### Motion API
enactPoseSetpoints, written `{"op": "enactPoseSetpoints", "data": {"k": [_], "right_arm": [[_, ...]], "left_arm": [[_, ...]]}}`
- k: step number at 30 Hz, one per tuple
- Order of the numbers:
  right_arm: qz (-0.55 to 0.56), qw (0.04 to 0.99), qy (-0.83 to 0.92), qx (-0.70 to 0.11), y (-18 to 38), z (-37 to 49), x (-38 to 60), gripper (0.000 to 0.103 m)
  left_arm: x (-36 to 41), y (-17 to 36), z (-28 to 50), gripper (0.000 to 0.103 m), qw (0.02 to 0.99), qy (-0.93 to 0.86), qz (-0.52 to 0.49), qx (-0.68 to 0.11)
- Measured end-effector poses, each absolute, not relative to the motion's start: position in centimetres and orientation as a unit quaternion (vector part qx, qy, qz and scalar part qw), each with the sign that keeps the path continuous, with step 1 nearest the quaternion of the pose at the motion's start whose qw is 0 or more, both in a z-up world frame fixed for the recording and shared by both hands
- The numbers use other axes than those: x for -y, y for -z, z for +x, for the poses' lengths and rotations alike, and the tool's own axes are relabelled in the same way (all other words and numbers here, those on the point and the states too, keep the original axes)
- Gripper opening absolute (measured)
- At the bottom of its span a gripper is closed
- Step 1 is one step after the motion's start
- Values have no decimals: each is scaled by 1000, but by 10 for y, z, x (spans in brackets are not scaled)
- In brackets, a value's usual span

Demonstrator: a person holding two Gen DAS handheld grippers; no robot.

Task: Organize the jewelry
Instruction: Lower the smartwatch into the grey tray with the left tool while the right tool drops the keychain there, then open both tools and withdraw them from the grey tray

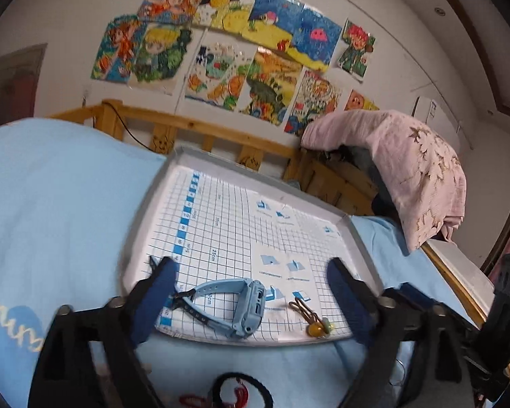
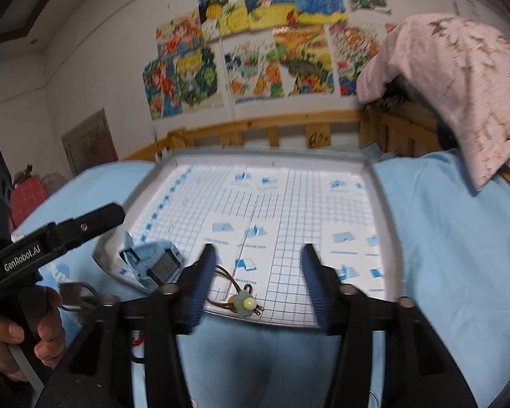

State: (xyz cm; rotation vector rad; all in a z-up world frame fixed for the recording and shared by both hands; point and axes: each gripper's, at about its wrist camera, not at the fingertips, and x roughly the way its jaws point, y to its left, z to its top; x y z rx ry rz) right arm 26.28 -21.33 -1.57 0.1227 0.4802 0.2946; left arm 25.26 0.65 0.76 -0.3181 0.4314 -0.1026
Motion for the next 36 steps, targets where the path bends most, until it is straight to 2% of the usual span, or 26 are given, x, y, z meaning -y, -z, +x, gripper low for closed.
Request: {"op": "enactPoseSetpoints", "data": {"k": [2,13,16,26,36], "right_arm": [[66,965,-141,-212,7,247,222,64],[57,985,-125,-102,-31,153,243,94],[48,988,-120,-88,-37,130,244,98],[28,990,-113,-77,-35,71,243,98],[20,990,-109,-91,-22,41,243,98]], "left_arm": [[-5,-15,233,103,969,42,-151,-191],[2,-40,147,103,984,22,-114,-136],[3,-43,125,103,986,23,-104,-130],[1,-41,60,103,990,8,-81,-114],[1,-21,33,103,986,4,-66,-150]]}}
